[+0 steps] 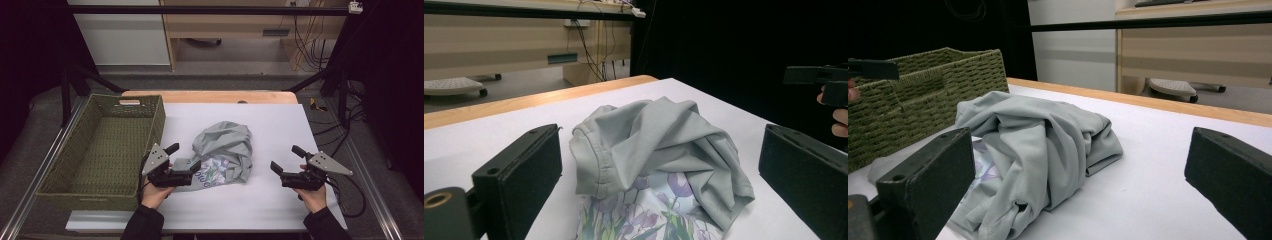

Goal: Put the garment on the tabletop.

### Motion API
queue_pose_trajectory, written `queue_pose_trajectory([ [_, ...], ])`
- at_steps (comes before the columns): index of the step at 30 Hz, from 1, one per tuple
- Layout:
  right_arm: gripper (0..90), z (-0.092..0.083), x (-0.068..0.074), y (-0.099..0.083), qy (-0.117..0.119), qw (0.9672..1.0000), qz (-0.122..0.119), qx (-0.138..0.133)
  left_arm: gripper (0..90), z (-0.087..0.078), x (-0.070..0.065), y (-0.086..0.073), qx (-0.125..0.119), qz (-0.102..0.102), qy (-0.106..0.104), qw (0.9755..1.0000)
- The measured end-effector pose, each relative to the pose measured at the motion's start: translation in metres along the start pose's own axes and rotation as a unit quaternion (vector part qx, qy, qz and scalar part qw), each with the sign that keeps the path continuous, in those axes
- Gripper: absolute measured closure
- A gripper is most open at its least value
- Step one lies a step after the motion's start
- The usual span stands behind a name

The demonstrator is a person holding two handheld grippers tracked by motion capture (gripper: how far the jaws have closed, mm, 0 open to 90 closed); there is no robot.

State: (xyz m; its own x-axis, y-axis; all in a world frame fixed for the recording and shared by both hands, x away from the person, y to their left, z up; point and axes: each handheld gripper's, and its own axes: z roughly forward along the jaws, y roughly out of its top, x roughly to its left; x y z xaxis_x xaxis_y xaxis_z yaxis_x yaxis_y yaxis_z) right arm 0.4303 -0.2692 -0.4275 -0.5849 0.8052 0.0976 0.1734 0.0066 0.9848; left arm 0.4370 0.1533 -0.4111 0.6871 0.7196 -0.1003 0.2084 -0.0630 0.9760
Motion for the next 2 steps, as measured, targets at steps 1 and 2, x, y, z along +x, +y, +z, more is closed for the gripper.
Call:
queue_pose_trajectory([
  [1, 0.3, -0.0006, 0.0000, 0.0001, -0.001, 1.0000, 0.002, 0.004, 2.9, -0.0002, 0.0001, -0.0004, 0.001, 0.001, 0.002, 1.0000],
  [2, 0.3, -0.0006, 0.0003, 0.0003, -0.003, 1.0000, 0.005, 0.005, 2.9, 0.0000, 0.0002, -0.0006, 0.002, 0.003, 0.003, 1.0000],
])
